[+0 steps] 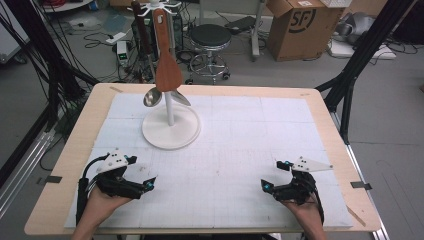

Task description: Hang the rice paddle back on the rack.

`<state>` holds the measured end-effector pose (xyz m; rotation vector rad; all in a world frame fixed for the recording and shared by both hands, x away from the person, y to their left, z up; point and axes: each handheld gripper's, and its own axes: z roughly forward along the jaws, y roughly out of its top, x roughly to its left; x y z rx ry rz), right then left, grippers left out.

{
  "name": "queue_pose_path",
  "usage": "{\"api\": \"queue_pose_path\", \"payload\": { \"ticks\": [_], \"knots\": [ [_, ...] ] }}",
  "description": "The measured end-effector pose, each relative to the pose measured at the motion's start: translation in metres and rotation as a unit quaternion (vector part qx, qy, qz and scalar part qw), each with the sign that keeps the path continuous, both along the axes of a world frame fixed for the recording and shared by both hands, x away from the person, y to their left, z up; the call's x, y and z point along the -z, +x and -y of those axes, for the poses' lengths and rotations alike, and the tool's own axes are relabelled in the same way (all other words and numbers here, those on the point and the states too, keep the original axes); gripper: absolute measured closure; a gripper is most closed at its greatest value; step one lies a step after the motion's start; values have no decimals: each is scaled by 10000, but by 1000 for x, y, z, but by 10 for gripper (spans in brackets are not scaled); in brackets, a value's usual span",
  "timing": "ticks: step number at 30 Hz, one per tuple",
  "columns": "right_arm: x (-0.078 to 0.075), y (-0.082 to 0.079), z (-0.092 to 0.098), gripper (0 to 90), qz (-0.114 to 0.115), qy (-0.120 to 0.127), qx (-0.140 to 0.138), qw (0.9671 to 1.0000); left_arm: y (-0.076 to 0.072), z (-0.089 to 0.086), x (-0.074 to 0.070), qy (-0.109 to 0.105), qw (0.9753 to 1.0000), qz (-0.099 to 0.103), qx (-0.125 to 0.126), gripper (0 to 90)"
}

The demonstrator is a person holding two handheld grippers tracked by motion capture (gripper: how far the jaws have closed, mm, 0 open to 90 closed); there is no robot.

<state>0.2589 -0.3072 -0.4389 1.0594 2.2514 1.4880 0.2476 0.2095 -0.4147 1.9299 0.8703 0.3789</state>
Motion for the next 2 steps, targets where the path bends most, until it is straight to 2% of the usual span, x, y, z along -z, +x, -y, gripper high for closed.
{"api": "queue_pose_path", "payload": {
  "ticks": [2],
  "knots": [
    [1,0,1,11,-10,9,-2,10000,-2,0,3,-2,10000,-27,-21,17]
  ]
}}
